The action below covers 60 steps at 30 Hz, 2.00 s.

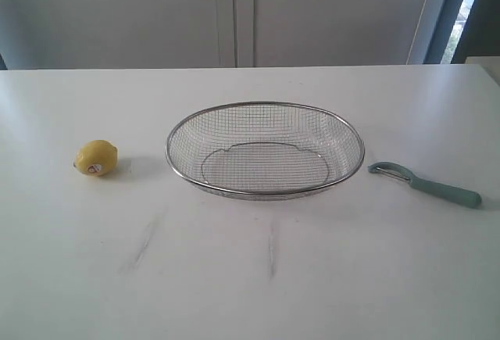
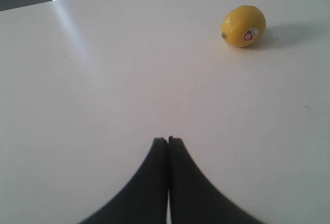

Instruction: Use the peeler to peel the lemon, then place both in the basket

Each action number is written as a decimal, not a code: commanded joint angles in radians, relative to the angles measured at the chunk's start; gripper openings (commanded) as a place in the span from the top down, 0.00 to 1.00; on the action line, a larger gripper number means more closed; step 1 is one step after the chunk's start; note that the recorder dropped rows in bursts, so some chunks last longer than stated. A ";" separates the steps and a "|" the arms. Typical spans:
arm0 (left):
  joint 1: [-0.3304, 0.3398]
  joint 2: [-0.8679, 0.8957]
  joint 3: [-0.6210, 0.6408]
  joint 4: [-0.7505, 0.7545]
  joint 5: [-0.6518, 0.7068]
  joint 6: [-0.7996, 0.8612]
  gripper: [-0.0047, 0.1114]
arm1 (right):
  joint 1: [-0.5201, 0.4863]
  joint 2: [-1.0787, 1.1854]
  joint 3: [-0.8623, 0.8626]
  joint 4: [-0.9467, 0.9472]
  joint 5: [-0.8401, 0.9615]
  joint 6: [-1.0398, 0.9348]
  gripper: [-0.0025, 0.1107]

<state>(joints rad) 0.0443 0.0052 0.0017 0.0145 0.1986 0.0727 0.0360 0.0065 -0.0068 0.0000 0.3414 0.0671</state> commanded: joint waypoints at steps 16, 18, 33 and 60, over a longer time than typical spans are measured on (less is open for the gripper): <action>0.003 -0.005 -0.002 -0.002 -0.004 -0.005 0.95 | 0.003 -0.007 0.007 0.000 -0.006 -0.001 0.98; 0.003 -0.005 -0.002 -0.002 -0.004 -0.005 0.95 | 0.003 -0.007 0.007 0.000 -0.006 -0.001 0.98; 0.003 -0.005 -0.002 -0.002 -0.004 -0.005 0.95 | 0.003 -0.007 0.007 0.000 -0.011 -0.002 0.98; 0.003 -0.005 -0.002 -0.002 -0.004 -0.005 0.95 | 0.003 -0.007 0.007 0.000 -0.359 -0.002 0.98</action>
<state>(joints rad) 0.0443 0.0052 0.0017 0.0145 0.1986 0.0727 0.0360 0.0065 -0.0068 0.0000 0.0455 0.0671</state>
